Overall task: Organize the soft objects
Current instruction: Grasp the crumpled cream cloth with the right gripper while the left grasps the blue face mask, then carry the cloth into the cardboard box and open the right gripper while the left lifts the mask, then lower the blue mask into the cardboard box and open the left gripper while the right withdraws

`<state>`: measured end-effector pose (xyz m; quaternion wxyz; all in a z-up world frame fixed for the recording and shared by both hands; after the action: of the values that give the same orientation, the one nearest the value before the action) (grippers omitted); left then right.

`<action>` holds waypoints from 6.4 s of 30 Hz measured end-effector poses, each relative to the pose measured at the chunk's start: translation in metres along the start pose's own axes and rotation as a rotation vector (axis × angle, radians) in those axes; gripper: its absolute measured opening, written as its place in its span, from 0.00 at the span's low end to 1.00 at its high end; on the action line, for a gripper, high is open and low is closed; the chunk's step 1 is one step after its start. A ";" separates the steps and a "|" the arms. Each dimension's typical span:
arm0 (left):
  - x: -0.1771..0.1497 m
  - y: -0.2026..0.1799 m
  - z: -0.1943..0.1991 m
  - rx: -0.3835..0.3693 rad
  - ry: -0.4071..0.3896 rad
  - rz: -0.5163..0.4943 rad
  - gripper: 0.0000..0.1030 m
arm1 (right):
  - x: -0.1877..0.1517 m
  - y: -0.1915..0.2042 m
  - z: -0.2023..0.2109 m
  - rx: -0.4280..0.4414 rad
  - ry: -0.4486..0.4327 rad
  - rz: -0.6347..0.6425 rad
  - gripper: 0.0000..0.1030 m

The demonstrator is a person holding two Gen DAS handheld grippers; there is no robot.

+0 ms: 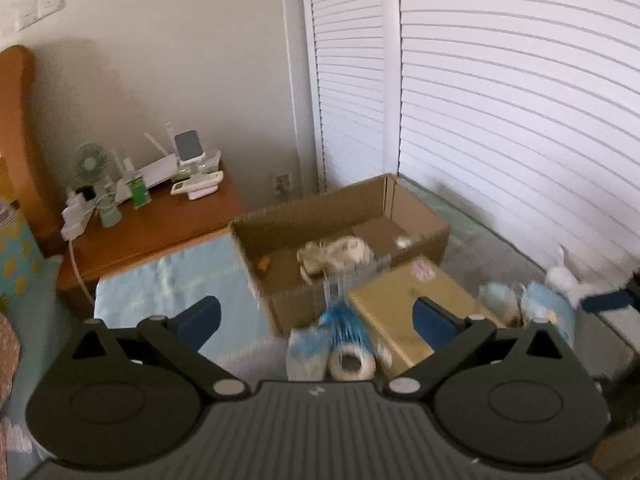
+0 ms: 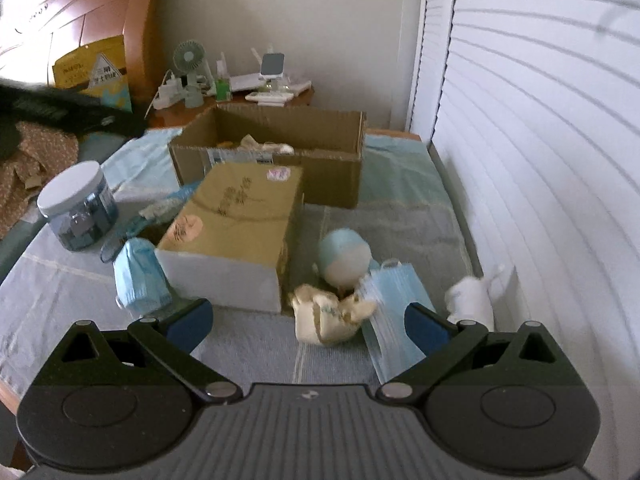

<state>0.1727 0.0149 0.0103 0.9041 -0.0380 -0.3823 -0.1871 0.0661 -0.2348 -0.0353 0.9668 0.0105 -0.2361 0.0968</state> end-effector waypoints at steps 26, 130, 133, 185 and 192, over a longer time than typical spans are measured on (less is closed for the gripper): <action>-0.082 -0.025 0.011 -0.037 0.059 0.007 0.99 | -0.015 0.032 -0.029 0.051 0.064 0.142 1.00; -0.091 -0.025 0.025 -0.162 0.095 -0.086 0.44 | 0.060 0.018 0.010 -0.066 -0.143 0.104 0.37; -0.089 -0.021 0.024 -0.151 0.093 -0.072 0.44 | 0.088 0.017 -0.001 -0.068 -0.174 0.116 0.37; 0.111 -0.010 -0.121 -0.081 0.170 -0.102 0.45 | 0.029 0.012 0.016 0.012 -0.125 -0.018 1.00; 0.129 -0.035 -0.180 -0.099 0.284 -0.108 0.45 | 0.030 0.005 0.010 0.003 -0.115 -0.031 1.00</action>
<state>0.3634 -0.0959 -0.0282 0.9347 -0.0348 -0.2423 -0.2576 0.0863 -0.2247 -0.0126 0.9530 0.0211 -0.2910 0.0816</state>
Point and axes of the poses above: each gripper's, at about its wrist camera, not at the fingertips, and z roughly against the way its jaws point, y to its left, x to its top, the point moved 1 cm from there along -z, roughly the way its jaws point, and after that the axes turned 8 degrees about y, right-handed, at the moved point
